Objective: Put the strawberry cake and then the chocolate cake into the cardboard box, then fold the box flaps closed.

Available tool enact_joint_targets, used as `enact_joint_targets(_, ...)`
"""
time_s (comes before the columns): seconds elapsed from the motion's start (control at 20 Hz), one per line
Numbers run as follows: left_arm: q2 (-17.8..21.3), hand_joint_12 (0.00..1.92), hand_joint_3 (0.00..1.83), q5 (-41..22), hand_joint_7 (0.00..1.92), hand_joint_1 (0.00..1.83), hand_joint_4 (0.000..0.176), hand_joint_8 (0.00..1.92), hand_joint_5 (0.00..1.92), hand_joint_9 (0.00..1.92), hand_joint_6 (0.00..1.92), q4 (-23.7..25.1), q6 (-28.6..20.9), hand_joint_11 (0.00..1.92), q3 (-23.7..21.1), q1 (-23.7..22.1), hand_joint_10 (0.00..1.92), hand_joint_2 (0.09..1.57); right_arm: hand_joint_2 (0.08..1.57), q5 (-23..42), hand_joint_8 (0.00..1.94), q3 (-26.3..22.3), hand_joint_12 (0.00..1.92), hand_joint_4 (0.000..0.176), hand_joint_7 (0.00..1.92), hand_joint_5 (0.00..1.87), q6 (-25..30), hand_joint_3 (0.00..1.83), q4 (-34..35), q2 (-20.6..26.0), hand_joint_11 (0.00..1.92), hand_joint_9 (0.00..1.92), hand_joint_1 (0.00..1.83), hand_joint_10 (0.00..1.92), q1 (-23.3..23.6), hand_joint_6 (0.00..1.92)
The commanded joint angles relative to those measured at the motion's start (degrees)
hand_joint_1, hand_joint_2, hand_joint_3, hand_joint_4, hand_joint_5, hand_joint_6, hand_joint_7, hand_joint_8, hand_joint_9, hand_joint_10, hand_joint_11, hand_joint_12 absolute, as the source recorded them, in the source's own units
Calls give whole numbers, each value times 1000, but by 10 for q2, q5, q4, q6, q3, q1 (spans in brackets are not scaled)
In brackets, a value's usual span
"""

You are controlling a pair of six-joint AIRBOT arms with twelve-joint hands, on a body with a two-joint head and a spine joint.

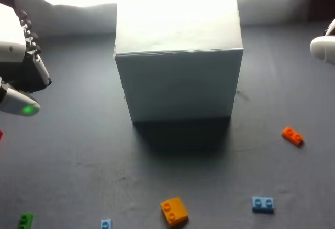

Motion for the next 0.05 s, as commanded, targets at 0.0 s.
enact_joint_targets(0.0,5,1921,0,6,1119,0,0,1639,998,1066,1602,-34,0,976,4,-7,1820,1368,1326,69,1859,1,1921,176,1272,1185,1,0,-12,8,1285,1287,0,1921,5,1827)
